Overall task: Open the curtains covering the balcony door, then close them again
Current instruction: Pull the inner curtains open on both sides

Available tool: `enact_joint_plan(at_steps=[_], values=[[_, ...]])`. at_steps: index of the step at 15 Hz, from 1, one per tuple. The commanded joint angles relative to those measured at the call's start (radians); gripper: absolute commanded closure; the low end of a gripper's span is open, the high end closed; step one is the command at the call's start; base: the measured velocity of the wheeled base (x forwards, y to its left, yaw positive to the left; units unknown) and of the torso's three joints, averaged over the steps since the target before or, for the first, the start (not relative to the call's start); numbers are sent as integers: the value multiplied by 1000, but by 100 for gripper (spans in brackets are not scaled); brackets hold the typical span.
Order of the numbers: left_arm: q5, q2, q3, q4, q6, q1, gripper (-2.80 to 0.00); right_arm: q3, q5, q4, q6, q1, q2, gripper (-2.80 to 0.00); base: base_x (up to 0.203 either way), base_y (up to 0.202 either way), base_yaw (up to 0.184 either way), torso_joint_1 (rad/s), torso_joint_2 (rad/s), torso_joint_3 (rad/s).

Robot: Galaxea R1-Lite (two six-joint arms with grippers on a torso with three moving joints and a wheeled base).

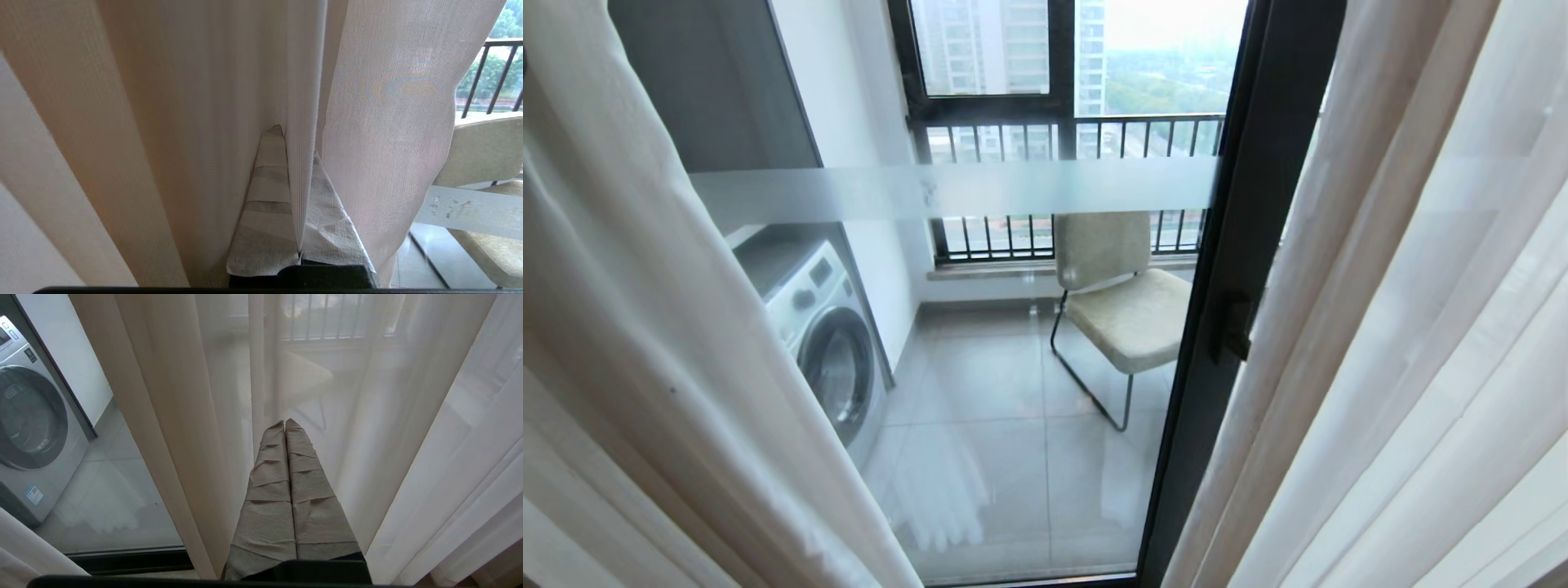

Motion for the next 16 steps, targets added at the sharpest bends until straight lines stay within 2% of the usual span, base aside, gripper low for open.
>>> enact_joint_plan(at_steps=[1, 16], values=[[3, -5, 0, 0, 0, 1, 0, 0, 0, 0, 0, 0, 0, 0, 0, 192, 2, 0, 2, 6], [8, -61, 33, 3, 4, 20, 0, 0, 0, 0, 0, 0, 0, 0, 0, 192, 1, 2, 3, 1]])
